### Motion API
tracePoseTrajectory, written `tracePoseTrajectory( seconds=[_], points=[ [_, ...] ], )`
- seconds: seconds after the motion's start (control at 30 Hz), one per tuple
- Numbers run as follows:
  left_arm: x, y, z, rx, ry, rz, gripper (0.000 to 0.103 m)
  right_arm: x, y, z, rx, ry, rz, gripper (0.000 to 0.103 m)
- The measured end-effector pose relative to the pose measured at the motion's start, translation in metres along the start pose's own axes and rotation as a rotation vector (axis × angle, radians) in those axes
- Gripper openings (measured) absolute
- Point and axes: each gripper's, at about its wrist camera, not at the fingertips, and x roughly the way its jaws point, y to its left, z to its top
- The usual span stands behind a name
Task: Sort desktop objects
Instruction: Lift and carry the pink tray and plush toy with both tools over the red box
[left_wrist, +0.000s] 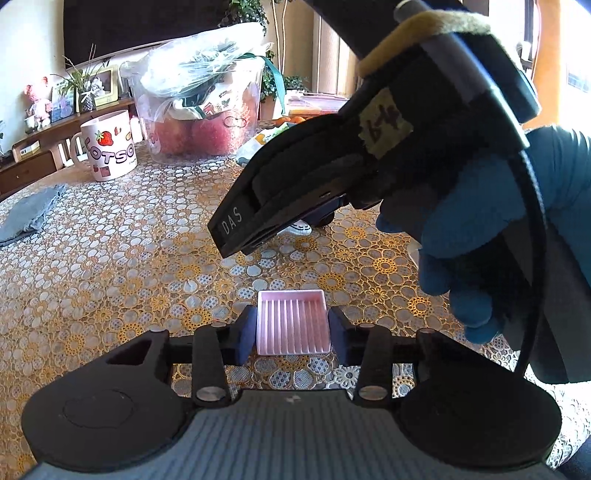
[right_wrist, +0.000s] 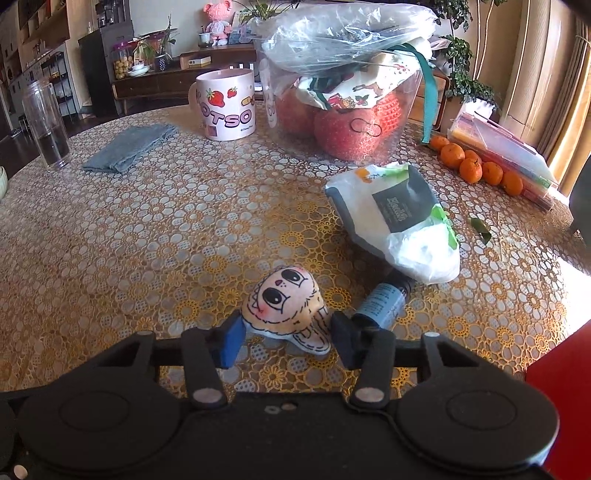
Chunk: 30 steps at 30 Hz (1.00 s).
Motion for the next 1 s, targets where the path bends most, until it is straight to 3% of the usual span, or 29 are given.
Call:
tracePoseTrajectory(
  seconds=[0.33, 1.0],
  points=[
    [-0.007, 0.001, -0.002, -0.040, 0.017, -0.014, 0.040, -0.030, -0.001, -0.006, 0.024, -0.036, 0.009, 0.049],
    [-0.057, -0.016, 0.008, -0.042, -0.037, -0.010, 0.040, -0.115, -0.021, -0.045, 0.153, -0.093, -0.009, 0.049]
  ],
)
